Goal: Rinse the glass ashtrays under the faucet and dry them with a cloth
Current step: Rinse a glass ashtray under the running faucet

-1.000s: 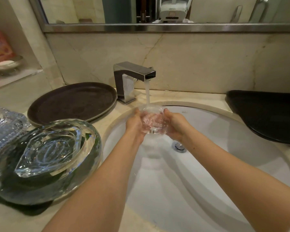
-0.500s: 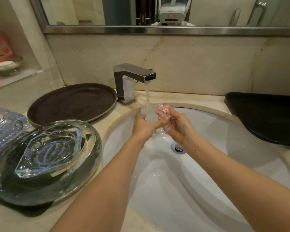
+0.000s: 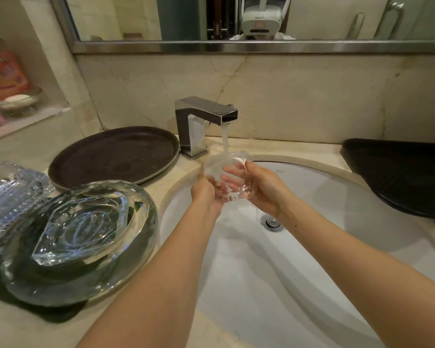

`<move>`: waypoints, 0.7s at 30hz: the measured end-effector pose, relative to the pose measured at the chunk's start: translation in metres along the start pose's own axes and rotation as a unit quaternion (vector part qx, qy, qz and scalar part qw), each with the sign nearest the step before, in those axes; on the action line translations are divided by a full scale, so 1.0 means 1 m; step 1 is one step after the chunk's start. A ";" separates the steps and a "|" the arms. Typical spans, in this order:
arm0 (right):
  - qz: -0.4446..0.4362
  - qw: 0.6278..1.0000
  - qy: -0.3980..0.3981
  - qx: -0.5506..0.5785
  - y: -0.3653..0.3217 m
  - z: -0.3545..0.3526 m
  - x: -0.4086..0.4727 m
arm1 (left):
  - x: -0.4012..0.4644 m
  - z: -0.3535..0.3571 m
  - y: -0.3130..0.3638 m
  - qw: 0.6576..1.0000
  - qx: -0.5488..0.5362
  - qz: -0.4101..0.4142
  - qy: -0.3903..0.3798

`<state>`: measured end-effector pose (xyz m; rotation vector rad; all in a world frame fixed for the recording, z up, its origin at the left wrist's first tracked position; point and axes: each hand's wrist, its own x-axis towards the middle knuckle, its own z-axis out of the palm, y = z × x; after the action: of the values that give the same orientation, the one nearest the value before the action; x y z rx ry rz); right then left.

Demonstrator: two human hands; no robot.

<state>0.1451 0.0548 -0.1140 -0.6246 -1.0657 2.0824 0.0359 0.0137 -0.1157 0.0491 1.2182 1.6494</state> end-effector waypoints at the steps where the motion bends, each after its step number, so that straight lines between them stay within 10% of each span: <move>1: 0.000 0.999 -0.033 -0.007 -0.001 -0.003 -0.001 | 0.002 -0.002 0.001 0.999 -0.027 -0.017 -0.007; 4: 0.010 0.995 -0.061 -0.073 -0.005 -0.008 -0.004 | 0.000 -0.002 0.003 1.000 -0.013 -0.012 -0.012; 14: -0.064 0.912 0.214 -0.345 0.009 0.004 -0.002 | -0.012 0.005 0.001 0.995 0.093 -0.008 -0.033; 21: 0.017 0.994 -0.062 -0.088 -0.008 -0.015 -0.004 | -0.001 0.000 0.002 0.999 0.026 -0.042 -0.006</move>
<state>0.1609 0.0628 -0.1156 -0.6091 -1.3287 2.0924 0.0353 0.0127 -0.1138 0.0382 1.2373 1.5429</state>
